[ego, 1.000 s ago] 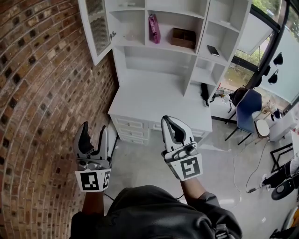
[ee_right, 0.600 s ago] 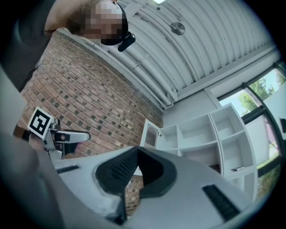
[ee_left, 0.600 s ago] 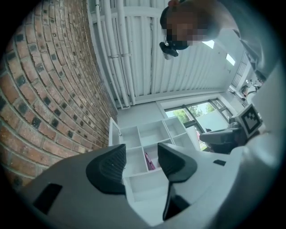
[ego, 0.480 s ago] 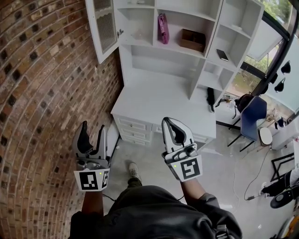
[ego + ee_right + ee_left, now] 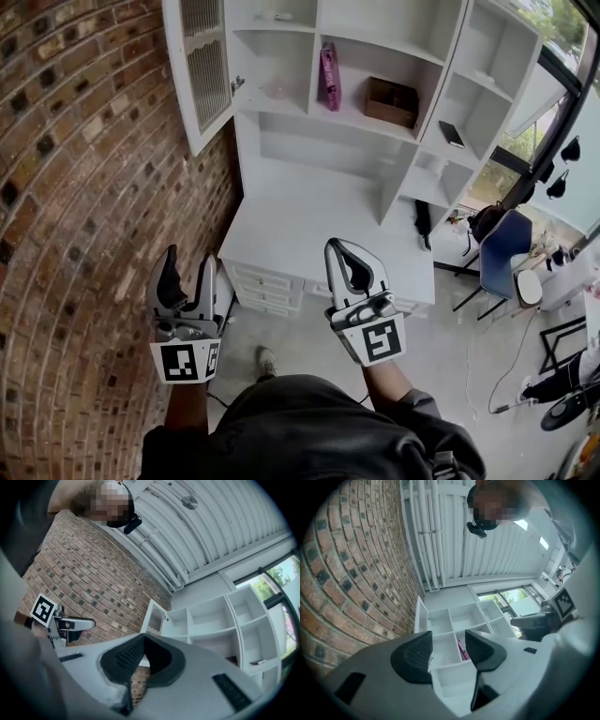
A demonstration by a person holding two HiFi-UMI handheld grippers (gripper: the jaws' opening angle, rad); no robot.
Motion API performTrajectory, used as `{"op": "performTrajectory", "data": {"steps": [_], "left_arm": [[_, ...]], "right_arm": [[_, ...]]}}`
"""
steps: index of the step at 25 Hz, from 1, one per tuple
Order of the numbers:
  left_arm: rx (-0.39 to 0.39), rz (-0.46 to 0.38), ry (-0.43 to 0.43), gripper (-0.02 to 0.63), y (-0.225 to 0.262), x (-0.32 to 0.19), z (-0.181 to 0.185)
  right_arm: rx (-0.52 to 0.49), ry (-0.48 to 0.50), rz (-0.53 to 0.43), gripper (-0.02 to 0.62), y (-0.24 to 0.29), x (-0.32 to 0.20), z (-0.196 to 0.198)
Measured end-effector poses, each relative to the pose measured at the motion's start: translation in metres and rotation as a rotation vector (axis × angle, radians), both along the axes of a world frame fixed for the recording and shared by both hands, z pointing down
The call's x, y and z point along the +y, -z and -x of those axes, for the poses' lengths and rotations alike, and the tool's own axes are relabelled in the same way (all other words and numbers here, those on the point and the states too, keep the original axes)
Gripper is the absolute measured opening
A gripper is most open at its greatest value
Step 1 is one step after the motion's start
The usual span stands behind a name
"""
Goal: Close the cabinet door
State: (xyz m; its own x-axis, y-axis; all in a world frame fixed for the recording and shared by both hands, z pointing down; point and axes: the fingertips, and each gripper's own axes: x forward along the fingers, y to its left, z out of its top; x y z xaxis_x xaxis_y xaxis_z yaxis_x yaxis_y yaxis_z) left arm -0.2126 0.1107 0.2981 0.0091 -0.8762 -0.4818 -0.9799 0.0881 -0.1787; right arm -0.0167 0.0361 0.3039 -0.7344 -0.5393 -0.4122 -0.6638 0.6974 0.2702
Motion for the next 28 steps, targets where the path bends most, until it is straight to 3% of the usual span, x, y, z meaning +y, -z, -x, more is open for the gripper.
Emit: {"op": "performTrajectory", "data": {"steps": [14, 28], "left_arm": [[0.000, 0.015, -0.039, 0.216, 0.009, -0.125, 0.092], [-0.019, 0.008, -0.019, 0.206, 0.029, -0.218, 0.145]], "right_arm": [[-0.003, -0.030, -0.032, 0.000, 0.024, -0.123, 0.091], [-0.033, -0.012, -0.018, 0.000, 0.017, -0.200, 0.126]]}}
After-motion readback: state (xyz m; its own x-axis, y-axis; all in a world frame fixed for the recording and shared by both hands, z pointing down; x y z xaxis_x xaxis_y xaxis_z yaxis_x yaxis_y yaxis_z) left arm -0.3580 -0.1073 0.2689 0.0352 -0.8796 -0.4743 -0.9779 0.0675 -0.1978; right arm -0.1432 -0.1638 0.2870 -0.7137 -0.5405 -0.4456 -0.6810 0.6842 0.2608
